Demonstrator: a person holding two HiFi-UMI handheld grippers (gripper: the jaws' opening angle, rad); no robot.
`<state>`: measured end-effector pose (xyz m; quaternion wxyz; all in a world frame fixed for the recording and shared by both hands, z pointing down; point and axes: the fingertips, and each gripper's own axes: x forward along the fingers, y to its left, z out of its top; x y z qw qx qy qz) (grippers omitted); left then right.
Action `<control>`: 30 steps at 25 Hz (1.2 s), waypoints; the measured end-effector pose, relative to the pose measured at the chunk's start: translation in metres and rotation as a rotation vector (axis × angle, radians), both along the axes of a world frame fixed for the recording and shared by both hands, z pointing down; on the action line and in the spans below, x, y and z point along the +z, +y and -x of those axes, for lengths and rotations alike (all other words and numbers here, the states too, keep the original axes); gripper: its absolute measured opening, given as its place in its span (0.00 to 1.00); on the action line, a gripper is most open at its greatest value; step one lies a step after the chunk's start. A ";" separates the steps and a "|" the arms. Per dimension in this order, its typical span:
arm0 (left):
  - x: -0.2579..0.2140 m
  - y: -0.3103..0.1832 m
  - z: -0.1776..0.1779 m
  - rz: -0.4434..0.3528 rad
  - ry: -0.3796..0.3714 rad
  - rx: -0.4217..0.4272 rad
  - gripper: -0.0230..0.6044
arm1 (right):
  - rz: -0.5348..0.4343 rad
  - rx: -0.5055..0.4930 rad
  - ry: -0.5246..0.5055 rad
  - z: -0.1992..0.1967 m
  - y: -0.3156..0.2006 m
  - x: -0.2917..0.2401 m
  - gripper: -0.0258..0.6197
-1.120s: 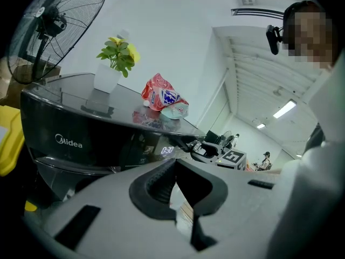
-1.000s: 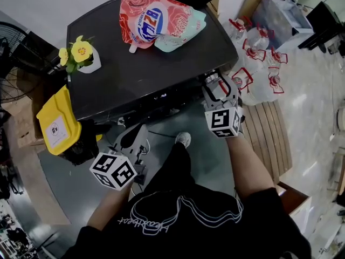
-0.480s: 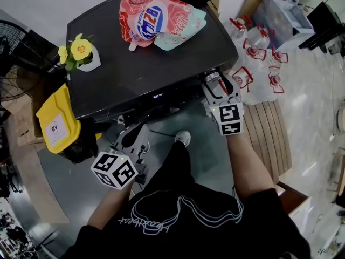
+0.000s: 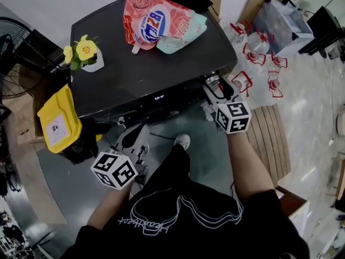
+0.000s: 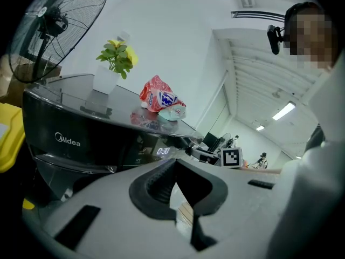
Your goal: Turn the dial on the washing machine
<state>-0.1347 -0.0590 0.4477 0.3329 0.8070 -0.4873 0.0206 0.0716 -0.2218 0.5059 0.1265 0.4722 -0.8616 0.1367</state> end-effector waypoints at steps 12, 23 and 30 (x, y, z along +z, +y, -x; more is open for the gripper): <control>-0.005 0.002 0.002 -0.013 -0.006 -0.013 0.04 | 0.180 0.034 -0.351 -0.003 -0.003 0.001 0.48; -0.008 -0.001 0.006 -0.026 -0.012 -0.033 0.04 | 0.298 0.050 -0.543 -0.004 -0.003 0.003 0.48; -0.013 -0.003 0.011 -0.047 -0.023 -0.055 0.04 | 0.435 0.080 -0.795 -0.005 -0.004 0.003 0.48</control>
